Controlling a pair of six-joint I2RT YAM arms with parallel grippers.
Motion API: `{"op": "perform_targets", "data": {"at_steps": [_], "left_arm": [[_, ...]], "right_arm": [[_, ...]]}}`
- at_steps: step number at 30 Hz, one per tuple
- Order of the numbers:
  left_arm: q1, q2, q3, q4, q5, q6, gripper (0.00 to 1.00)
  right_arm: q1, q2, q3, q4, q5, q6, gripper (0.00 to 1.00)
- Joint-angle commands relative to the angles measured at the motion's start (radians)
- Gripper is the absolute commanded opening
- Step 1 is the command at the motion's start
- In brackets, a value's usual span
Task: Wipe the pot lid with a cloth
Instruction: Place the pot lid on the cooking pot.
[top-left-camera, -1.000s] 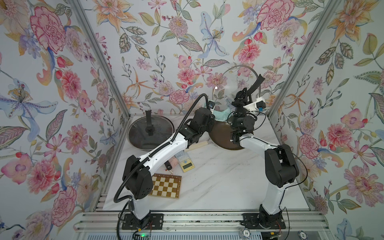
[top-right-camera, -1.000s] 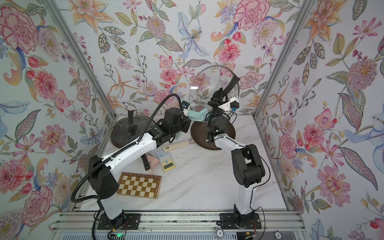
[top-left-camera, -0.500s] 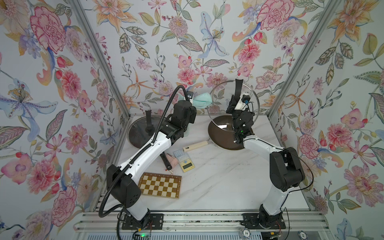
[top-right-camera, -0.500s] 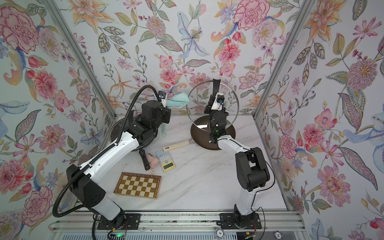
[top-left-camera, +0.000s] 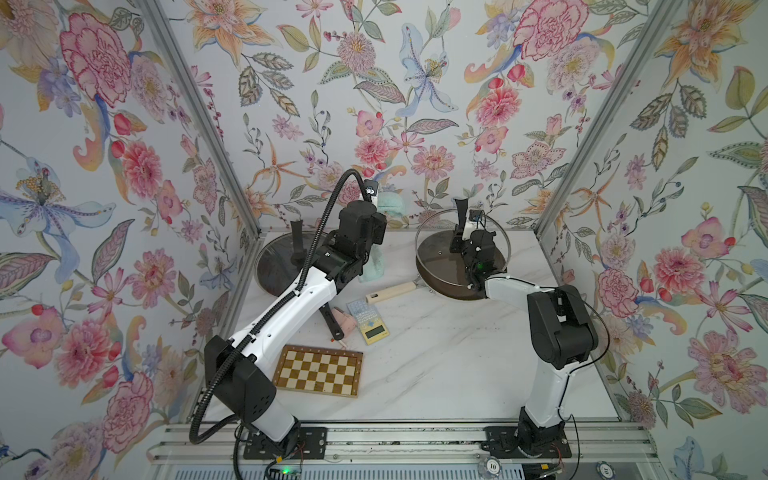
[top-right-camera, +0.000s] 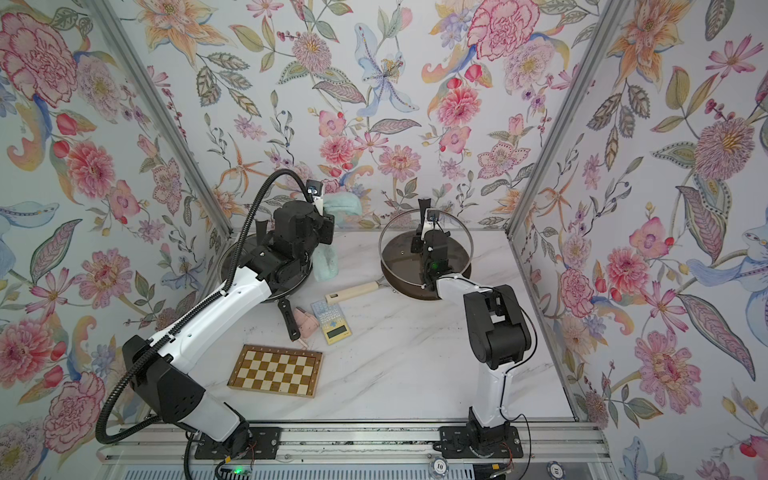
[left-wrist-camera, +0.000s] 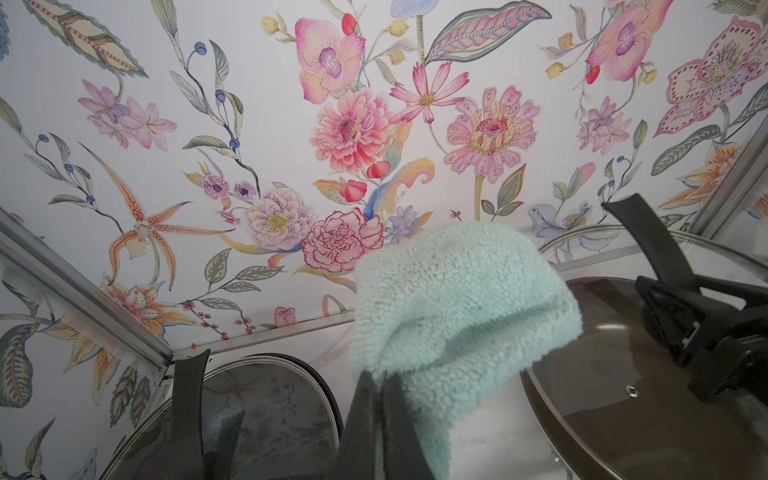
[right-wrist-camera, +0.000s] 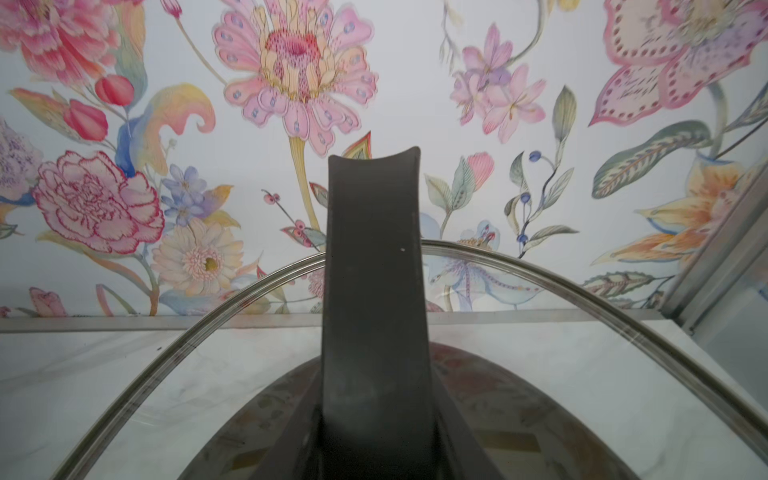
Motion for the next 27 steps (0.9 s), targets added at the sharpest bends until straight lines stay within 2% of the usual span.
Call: {"op": "perform_targets", "data": {"at_steps": [1,13,27], "left_arm": [[0.006,0.002,-0.008,0.019,0.004,-0.030,0.00],[0.006,0.014,0.004,0.010,0.005,-0.043,0.00],[0.004,0.026,0.012,0.011,0.020,-0.049,0.00]], "right_arm": [[0.003,-0.009,0.017,0.131,-0.011,0.052,0.00],[-0.007,0.019,-0.067,0.173,0.025,0.104,0.00],[-0.012,-0.033,-0.112,0.136,0.037,0.064,0.00]]}}
